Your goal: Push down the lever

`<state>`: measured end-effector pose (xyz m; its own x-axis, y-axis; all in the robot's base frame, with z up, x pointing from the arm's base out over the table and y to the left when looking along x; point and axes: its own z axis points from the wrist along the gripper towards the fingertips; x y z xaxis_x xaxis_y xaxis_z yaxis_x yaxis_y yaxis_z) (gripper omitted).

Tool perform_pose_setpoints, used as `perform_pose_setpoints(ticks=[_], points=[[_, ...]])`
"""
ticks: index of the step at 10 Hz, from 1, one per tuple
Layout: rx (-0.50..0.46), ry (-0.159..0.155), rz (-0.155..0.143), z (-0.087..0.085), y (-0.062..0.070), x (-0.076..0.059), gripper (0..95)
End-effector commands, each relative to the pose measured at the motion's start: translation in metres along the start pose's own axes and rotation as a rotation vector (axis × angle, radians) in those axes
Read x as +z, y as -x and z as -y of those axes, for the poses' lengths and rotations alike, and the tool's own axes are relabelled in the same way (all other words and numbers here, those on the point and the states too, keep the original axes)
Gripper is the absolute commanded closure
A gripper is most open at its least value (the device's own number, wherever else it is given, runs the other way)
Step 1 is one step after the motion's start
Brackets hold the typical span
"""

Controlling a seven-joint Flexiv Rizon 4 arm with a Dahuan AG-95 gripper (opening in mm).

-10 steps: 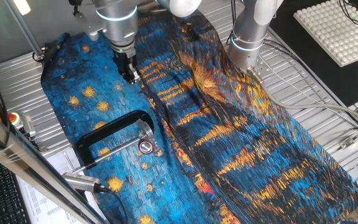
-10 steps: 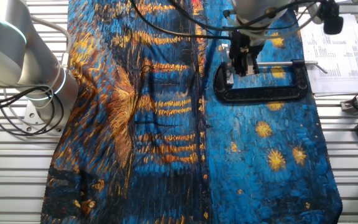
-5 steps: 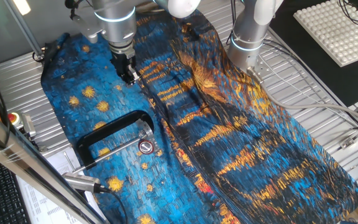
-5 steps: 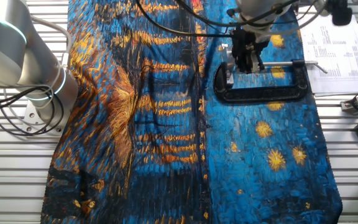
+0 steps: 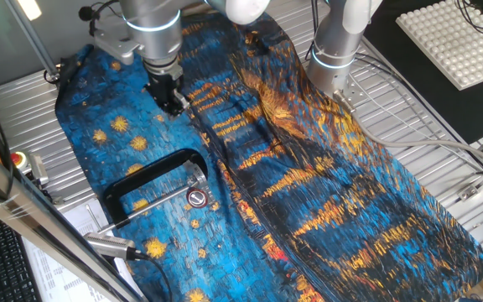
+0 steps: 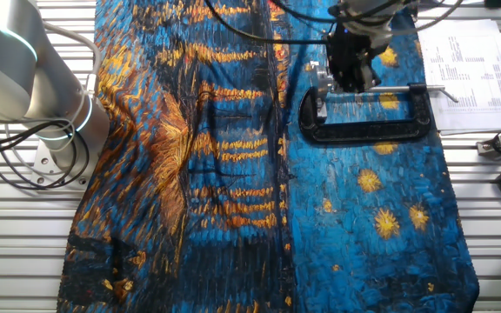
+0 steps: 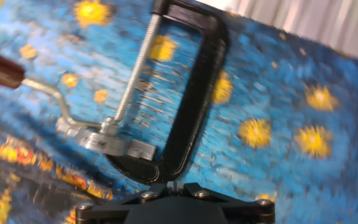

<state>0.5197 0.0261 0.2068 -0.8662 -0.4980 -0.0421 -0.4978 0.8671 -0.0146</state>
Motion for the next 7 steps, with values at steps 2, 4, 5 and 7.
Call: perform_pose_setpoints(ticks=[2,4,5,7], points=[[-0.354,0.013,0.054,-0.014,0.018,-0.006,95.0],[-0.431,0.039,0.105,-0.023,0.024,-0.005,95.0],[-0.507,0.043,0.123,-0.026,0.029,-0.006,95.0],[-0.563,0.059,0.149,-0.030,0.037,-0.010,95.0]])
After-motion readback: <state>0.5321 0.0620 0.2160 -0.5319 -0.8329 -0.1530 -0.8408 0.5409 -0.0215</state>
